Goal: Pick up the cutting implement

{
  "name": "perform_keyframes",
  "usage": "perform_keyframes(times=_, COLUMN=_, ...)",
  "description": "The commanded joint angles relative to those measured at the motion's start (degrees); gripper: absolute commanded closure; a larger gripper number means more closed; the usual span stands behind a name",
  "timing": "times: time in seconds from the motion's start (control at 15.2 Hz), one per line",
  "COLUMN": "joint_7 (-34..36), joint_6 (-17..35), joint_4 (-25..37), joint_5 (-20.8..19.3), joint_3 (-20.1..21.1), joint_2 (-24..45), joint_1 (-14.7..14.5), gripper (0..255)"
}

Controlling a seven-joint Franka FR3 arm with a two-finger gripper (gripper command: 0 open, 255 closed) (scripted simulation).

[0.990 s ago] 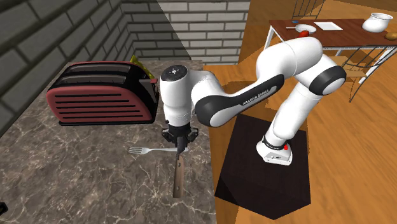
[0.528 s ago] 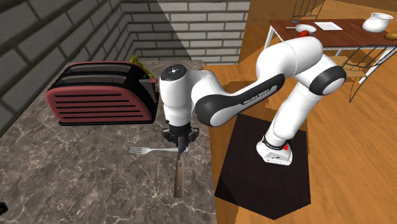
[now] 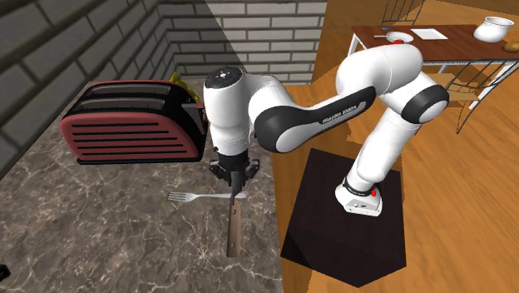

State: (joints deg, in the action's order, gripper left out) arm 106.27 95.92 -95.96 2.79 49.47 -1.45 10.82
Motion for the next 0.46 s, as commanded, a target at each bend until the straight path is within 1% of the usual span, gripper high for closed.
perform_keyframes(times=0.0, joint_7=-0.2, joint_6=-1.5, joint_4=1.3, joint_5=0.2, joint_3=-0.1, joint_2=-0.3, joint_1=0.1, gripper=255)
perform_keyframes(times=0.26, joint_7=0.5, joint_6=-4.7, joint_4=5.2, joint_5=-0.6, joint_3=0.2, joint_2=0.8, joint_1=-0.1, gripper=255)
perform_keyframes(times=0.4, joint_7=0.5, joint_6=-4.9, joint_4=5.4, joint_5=-0.7, joint_3=0.2, joint_2=0.8, joint_1=-0.1, gripper=255)
